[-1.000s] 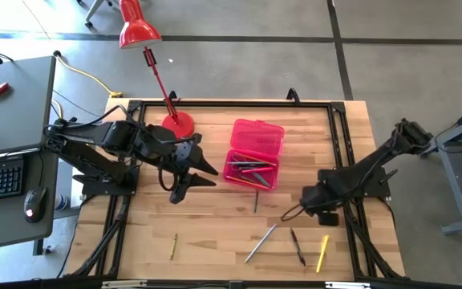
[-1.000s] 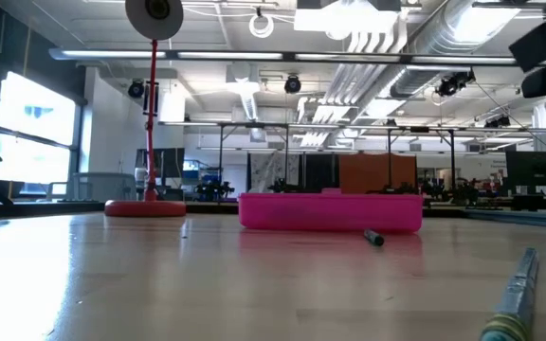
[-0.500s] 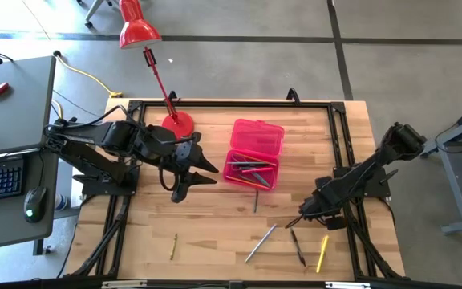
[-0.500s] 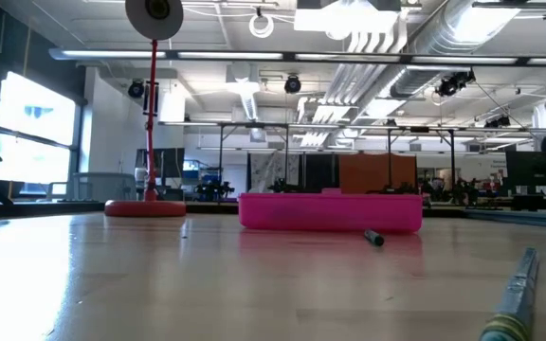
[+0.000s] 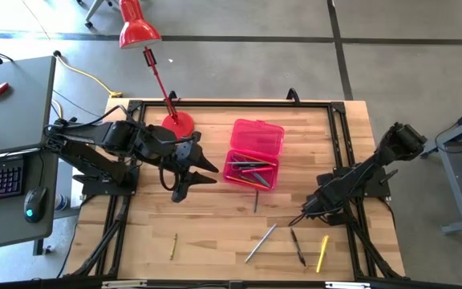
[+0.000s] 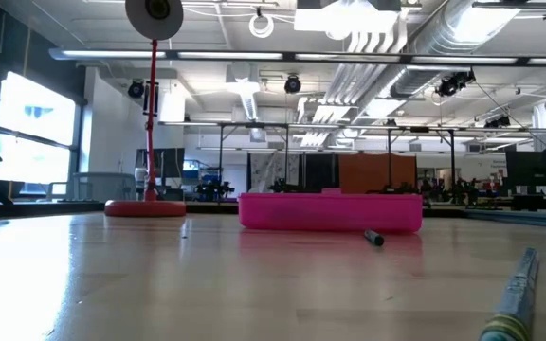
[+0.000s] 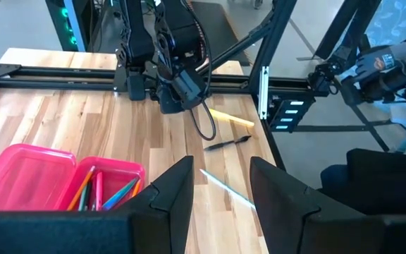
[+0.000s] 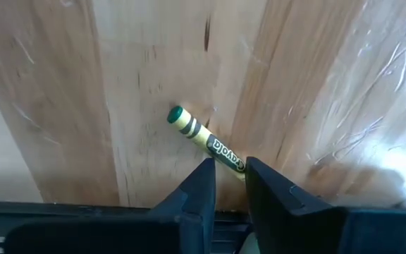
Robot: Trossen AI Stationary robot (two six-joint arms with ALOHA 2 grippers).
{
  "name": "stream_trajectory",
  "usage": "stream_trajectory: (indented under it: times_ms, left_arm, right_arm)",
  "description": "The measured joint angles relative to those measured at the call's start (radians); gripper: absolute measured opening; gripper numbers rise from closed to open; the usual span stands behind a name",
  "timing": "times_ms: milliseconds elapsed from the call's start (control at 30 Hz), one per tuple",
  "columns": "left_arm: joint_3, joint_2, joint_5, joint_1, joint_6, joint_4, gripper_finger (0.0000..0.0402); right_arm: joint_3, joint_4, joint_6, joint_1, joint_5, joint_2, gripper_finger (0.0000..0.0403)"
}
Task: Pick & place school supplies into a supply box
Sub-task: Put the right green crayon into the red supply box
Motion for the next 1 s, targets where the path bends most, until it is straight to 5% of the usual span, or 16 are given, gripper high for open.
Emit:
stream_trajectory:
  times_ms: [367,800,1000]
  left_arm:
    - [0.0,0.0,-0.001,0.0,0.0,-0.006,0.0172]
    - [0.0,0.0,-0.001,0.0,0.0,-0.005,0.0172]
    - [0.0,0.0,-0.001,0.0,0.0,-0.005,0.0172]
  right_arm:
    - [-0.035,0.174,0.027,0.01,0.058,0.002,0.0055]
    - [-0.003,0.169,0.062,0.039,0.085,0.019,0.0053]
    - [-0.001,0.181,0.092,0.036,0.091,0.018,0.0015]
